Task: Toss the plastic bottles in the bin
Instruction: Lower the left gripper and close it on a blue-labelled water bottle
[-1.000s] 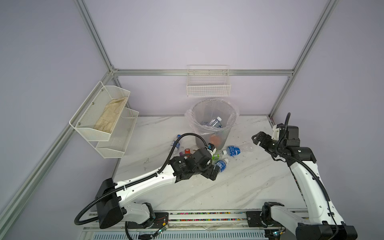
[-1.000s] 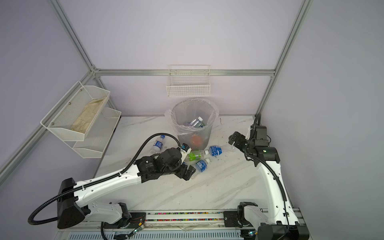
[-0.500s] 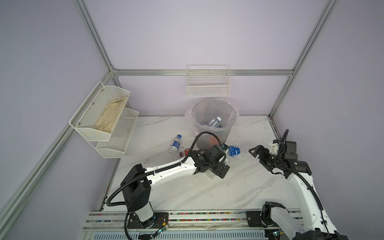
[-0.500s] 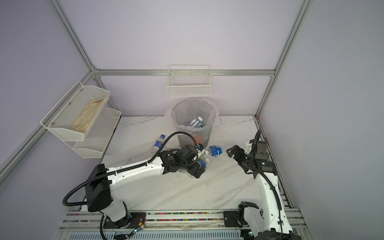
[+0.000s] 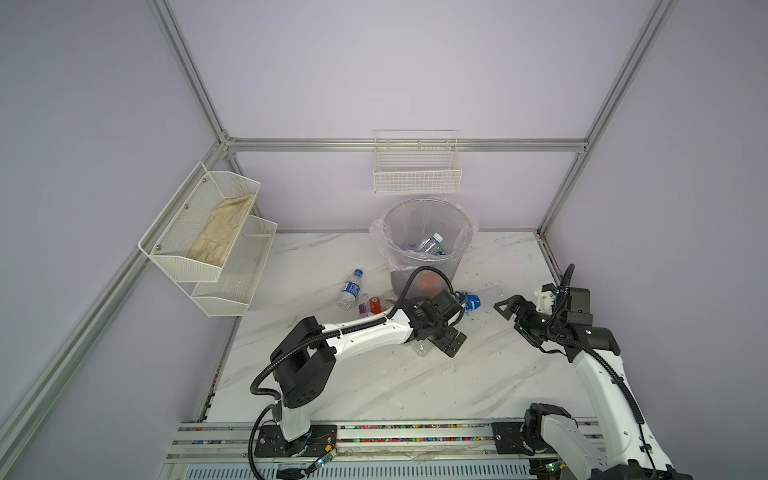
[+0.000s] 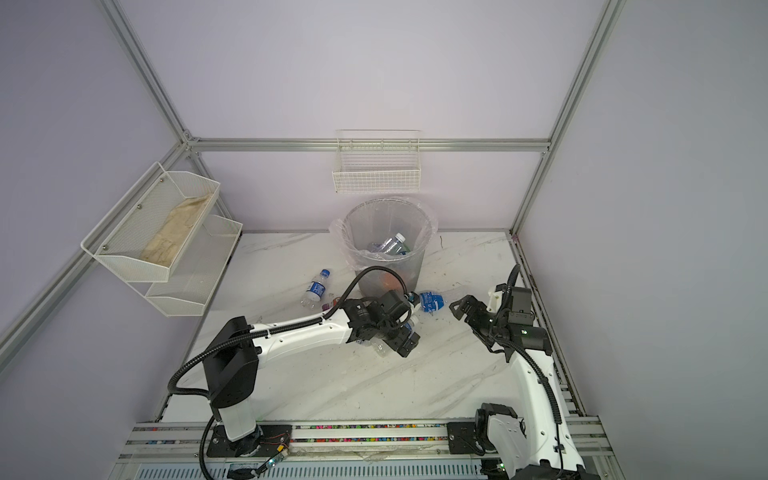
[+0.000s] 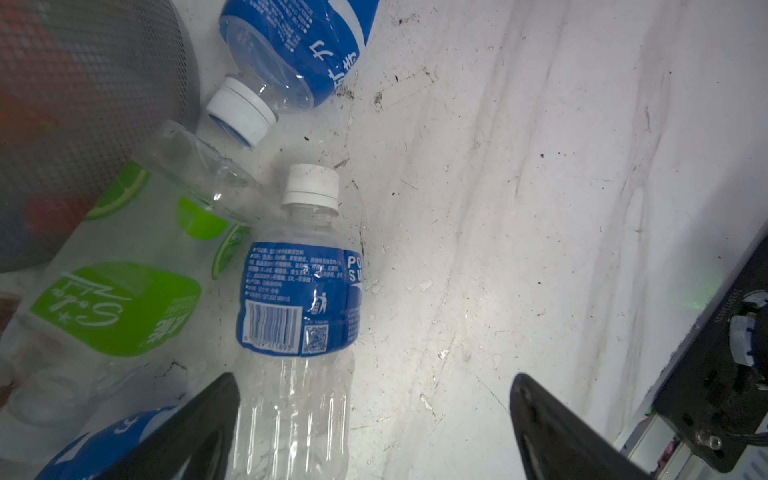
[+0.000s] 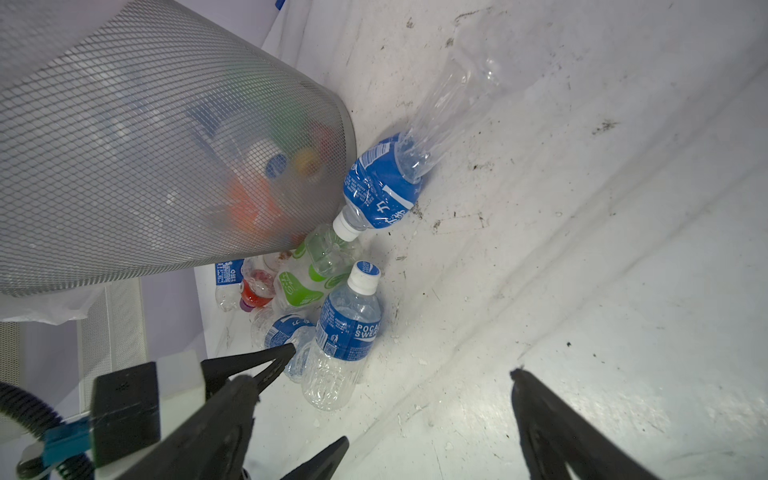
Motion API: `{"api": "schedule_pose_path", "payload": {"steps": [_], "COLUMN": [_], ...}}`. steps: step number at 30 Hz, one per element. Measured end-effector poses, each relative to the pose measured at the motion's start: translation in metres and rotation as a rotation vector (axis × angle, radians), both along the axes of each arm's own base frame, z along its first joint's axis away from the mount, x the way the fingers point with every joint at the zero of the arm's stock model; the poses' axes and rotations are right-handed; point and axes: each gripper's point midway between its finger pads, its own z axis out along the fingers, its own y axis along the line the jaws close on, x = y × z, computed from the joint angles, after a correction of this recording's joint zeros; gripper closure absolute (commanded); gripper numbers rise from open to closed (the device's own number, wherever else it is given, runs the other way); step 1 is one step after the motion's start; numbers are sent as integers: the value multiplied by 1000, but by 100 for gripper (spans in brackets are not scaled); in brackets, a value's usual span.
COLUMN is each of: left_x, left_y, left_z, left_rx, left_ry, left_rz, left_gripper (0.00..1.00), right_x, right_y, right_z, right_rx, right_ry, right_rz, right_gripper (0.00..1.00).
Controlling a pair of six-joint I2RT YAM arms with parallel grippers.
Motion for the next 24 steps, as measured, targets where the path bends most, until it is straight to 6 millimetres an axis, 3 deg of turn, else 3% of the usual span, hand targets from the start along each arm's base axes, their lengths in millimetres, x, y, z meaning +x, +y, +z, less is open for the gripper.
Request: {"api": "schedule_pose_path", "payload": {"steps": [7,14,18,24], "left_x": [5,9,7,6], "left_y": [10,13,17,24], "left_z": [-33,-50,-57,-64], "left_rx": [75,116,140,178], "left_ry": [50,78,95,99], "left_rz": [22,33,43,70], "left_gripper": [0,2,8,26], "right_x": [-1,-2,-2,0], "right_y": [2,3,4,5], "right_z": [-3,-7,-7,-5], "right_rx": [10,18,22,34], "right_ry": [-3,5,7,-3], "right_rz": [8,12,9,7], "right_gripper": [3,3,3,3]}}
